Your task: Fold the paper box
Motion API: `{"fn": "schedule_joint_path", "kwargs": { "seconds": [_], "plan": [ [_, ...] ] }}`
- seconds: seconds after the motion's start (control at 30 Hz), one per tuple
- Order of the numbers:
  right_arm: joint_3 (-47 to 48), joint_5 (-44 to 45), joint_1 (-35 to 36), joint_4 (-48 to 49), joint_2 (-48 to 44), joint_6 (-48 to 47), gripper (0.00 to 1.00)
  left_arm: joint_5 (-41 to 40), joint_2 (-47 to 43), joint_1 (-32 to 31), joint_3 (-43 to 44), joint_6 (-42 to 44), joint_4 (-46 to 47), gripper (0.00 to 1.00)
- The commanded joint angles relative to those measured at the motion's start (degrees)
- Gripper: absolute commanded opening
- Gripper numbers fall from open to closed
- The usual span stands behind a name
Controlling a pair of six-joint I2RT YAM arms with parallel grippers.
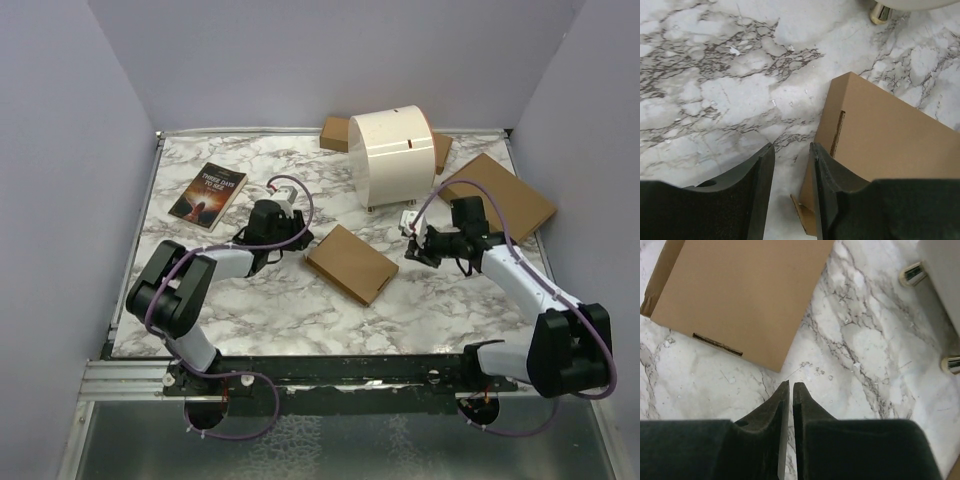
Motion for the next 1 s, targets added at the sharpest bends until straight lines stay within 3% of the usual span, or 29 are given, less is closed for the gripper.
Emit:
{"fn": "schedule_joint_path", "kwargs": {
  "seconds": [0.0, 0.33, 0.63, 0.8, 0.97],
  "plan": [
    [0.4, 1.0, -0.2, -6.7, 3.9, -9.0, 0.07, 8.5, 2.5, 0.0, 1.0, -1.7, 5.4, 0.36],
    [5.6, 2.1, 2.7, -6.0, 17.3, -10.3, 0.08, 8.8, -3.1, -3.0, -8.6, -3.3, 5.4, 0.36],
    [17.1, 3.8, 5.9, -7.4, 26.5, -10.8, 0.14, 6.3, -10.1, -11.0, -15.1, -7.2, 5.7, 0.36],
    [20.7, 6.7, 6.3, -7.1, 28.3, -9.5, 0.23, 4.0, -13.1, -15.7, -18.8, -10.8, 6.5, 0.37],
    [19.6, 11.4, 5.7, -6.7, 23.7, -10.3, 0.35, 0.3, -20.2, -16.5, -22.1, -12.0, 3.4, 0.38]
  ]
}}
